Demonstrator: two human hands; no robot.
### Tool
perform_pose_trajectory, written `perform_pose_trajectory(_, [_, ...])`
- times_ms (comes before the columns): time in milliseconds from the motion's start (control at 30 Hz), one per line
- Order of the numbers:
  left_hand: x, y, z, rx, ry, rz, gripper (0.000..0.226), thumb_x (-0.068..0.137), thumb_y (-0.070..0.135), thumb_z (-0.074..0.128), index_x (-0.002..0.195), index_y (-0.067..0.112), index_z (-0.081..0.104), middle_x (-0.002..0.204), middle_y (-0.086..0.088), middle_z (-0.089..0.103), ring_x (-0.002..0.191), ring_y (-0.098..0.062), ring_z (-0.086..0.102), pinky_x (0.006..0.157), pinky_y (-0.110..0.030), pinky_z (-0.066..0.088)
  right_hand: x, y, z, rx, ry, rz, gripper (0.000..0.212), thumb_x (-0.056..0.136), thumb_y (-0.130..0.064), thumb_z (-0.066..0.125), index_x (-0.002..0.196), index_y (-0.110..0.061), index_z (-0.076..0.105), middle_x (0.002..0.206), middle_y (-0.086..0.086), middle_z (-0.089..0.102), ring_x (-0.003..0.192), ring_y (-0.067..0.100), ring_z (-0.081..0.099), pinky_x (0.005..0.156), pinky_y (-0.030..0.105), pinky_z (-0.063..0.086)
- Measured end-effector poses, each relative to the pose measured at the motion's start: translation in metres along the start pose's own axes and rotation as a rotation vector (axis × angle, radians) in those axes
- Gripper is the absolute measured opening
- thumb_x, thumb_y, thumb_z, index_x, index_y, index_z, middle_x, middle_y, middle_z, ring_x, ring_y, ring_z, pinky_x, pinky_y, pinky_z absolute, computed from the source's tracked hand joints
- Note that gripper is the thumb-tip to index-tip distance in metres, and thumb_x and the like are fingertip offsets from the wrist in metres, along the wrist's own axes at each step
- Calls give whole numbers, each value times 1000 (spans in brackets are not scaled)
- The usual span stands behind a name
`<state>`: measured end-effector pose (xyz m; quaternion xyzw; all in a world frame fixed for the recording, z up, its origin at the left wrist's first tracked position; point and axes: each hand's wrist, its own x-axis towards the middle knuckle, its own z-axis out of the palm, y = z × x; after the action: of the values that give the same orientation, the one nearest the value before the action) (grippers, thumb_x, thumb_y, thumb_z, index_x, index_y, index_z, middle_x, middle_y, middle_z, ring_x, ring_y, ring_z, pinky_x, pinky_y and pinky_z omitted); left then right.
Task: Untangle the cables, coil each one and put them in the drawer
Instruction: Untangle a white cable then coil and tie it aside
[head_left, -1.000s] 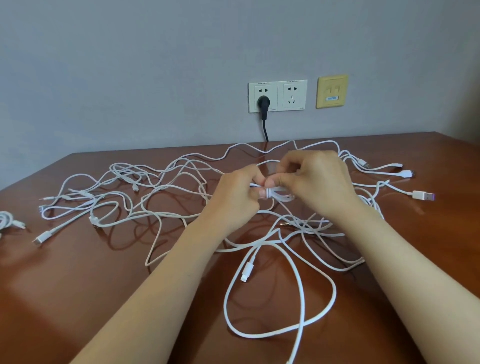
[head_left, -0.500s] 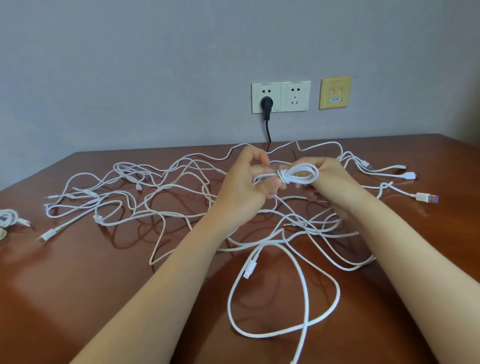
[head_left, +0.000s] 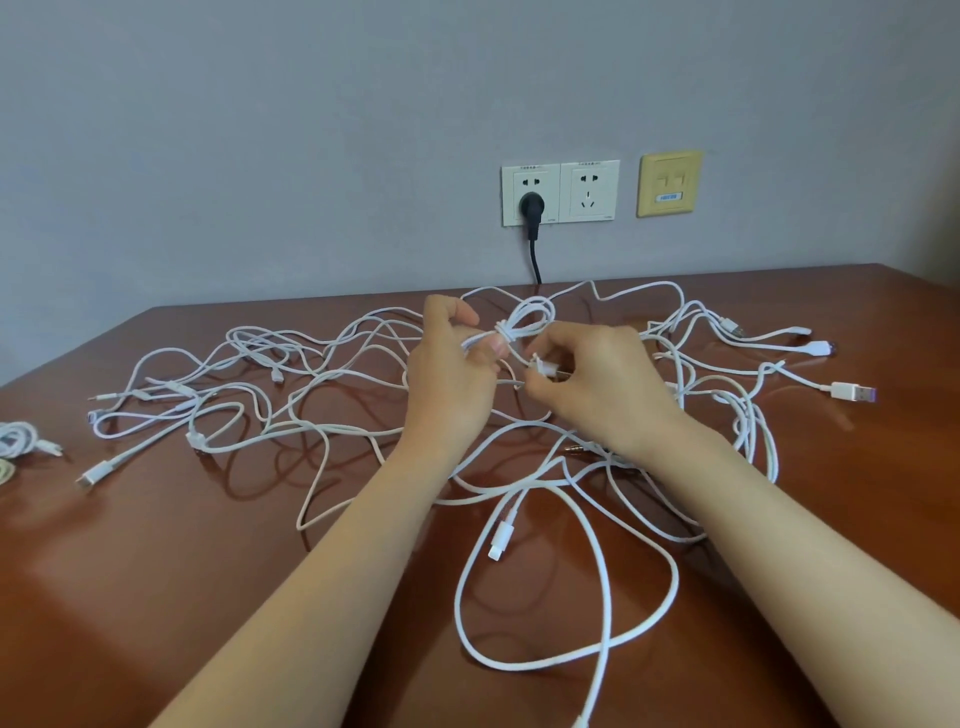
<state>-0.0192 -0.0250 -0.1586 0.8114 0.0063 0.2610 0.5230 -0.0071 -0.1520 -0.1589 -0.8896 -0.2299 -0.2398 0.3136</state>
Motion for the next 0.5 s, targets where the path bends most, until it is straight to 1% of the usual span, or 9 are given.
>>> perform_pose_trajectory(67, [-3, 0, 0, 83, -29, 53, 15, 92, 13, 55, 103, 21, 48, 98, 1, 62, 96, -23, 60, 86, -36, 46, -2, -3, 1, -55, 21, -95, 9, 78, -16, 64, 85, -11, 66, 67, 1, 61, 64, 16, 49, 62, 27, 36])
perform_pose_trajectory(133, [-4, 1, 1, 154, -52, 80, 22, 93, 14, 54, 114, 19, 57, 109, 2, 64, 108, -20, 56, 89, -27, 40, -1, -3, 2, -59, 35, -142, 11, 79, -17, 63, 86, -9, 66, 70, 6, 65, 64, 19, 52, 61, 29, 38])
perform_pose_trajectory(200, [-3, 2, 1, 162, -76, 91, 26, 94, 12, 52, 116, 18, 64, 114, 0, 66, 110, -20, 57, 92, -22, 40, -1, -1, 0, 8, 65, -133, 10, 81, -16, 64, 85, -8, 67, 70, 7, 66, 63, 16, 53, 60, 22, 37])
perform_pose_trajectory(267, [-4, 2, 3, 131, -118, 101, 28, 93, 9, 51, 112, 19, 68, 107, -2, 69, 101, -22, 63, 91, -30, 48, 0, 0, -3, 118, 90, -82, 6, 82, -14, 64, 82, -10, 67, 69, 5, 65, 69, 16, 53, 60, 17, 37])
perform_pose_trajectory(300, [-6, 2, 5, 138, -148, 113, 30, 92, 6, 50, 109, 20, 69, 101, -2, 71, 97, -21, 64, 87, -29, 49, 1, 0, -5, 154, 81, -55, 5, 83, -14, 63, 82, -10, 67, 69, 4, 65, 70, 15, 55, 61, 16, 38])
perform_pose_trajectory(367, [-10, 2, 9, 149, -197, 129, 31, 90, 2, 48, 101, 19, 71, 89, 0, 70, 93, -20, 64, 85, -27, 49, 2, 1, -6, 181, 49, -24, 9, 85, -14, 60, 80, -7, 64, 68, 5, 65, 66, 18, 59, 64, 22, 41])
perform_pose_trajectory(433, [-11, 1, 11, 106, -210, 127, 27, 92, 8, 49, 101, 22, 70, 88, 1, 72, 93, -20, 67, 89, -36, 50, 3, 2, -8, 246, 39, 15, 13, 88, -15, 59, 78, -7, 62, 65, 5, 66, 61, 17, 62, 66, 29, 46])
perform_pose_trajectory(467, [-11, 2, 11, 85, -209, 129, 26, 93, 12, 50, 103, 24, 70, 90, 2, 73, 93, -20, 67, 89, -38, 51, 3, 3, -9, 299, 47, 39, 15, 88, -16, 60, 76, -9, 61, 63, 5, 66, 58, 16, 63, 63, 28, 48])
perform_pose_trajectory(500, [-11, 3, 10, 76, -208, 134, 25, 93, 15, 50, 104, 26, 70, 91, 4, 73, 92, -17, 68, 89, -37, 51, 3, 4, -10, 341, 55, 68, 18, 88, -17, 61, 72, -11, 59, 60, 3, 64, 56, 14, 63, 59, 23, 48])
